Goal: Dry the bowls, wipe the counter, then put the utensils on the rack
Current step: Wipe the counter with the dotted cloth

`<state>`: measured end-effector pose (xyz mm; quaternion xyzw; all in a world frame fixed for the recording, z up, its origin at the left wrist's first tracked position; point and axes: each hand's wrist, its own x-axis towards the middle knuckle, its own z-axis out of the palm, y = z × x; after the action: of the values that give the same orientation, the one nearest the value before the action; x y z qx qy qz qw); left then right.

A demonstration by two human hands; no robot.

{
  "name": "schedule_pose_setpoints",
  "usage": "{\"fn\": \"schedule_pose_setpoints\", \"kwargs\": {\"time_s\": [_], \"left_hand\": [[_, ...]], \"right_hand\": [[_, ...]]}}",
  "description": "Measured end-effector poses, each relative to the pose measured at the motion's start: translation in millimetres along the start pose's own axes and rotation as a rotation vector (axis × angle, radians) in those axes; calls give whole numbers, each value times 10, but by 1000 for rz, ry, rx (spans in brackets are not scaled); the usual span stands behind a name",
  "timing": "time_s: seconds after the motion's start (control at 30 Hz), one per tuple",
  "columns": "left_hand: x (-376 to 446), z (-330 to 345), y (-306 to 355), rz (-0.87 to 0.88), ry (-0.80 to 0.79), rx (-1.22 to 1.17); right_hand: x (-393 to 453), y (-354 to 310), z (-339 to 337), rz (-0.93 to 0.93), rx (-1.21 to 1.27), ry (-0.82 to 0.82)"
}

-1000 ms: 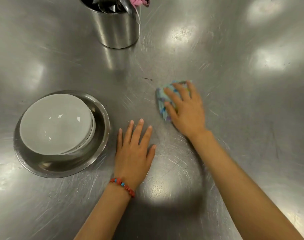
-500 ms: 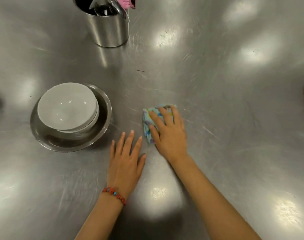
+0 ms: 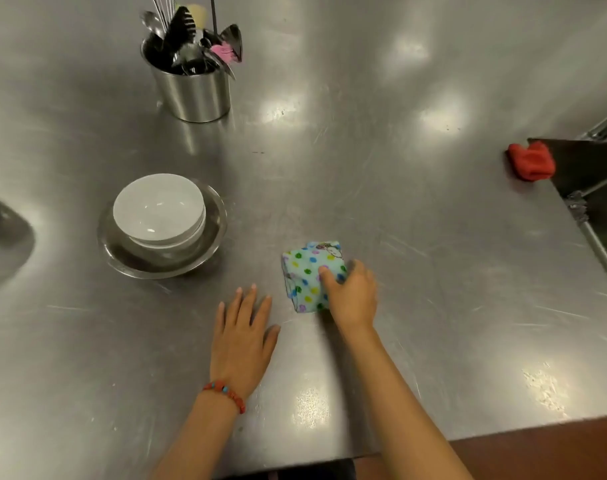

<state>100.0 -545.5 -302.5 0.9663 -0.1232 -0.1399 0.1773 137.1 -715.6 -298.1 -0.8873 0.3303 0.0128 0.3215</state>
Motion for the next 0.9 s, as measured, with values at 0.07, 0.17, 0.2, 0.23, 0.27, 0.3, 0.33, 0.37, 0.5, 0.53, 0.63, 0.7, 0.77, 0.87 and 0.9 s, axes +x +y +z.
{"fn": "schedule_pose_setpoints", "kwargs": {"time_s": [0.07,0.17,0.2,0.23,0.27,0.3,0.33,0.37,0.5,0.53,0.63,0.7,0.77,0.87,0.9], "left_hand": [[-55,-22,-8,3,-12,-7],[-116,-24,-19,27,-5,-32],[-130,-6,-26,36,16,-36],[-142,1,-19,43,32,-40],[-150,-7,0,45,45,-42],[-155,-15,24,48,56,-39],[-160,-31,65,48,48,-34],[-162,-51,117,61,33,-26],[-90,-93,435,138,63,-28],[-73,-111,559,158,53,-28],[20,-88,998,208,66,-12],[112,8,1314,240,71,11],[230,159,1653,269,64,21],[473,423,2240,301,50,41],[551,503,2449,301,34,40]], "right_hand": [[13,-78,-29,59,11,-61],[-25,-80,-117,153,267,-193],[-76,-43,-142,153,367,-207],[-135,7,-162,139,446,-190],[-200,61,-188,117,499,-161],[-254,117,-221,101,538,-138],[-299,178,-263,101,582,-124],[-333,241,-319,117,638,-116],[-364,582,-663,215,842,-84],[-349,691,-758,237,873,-83],[-251,1044,-1094,291,938,-53],[-130,1316,-1330,323,960,-10],[42,1598,-1577,355,972,25],[429,2026,-1952,371,1002,41],[585,2156,-2098,370,999,36]]}}
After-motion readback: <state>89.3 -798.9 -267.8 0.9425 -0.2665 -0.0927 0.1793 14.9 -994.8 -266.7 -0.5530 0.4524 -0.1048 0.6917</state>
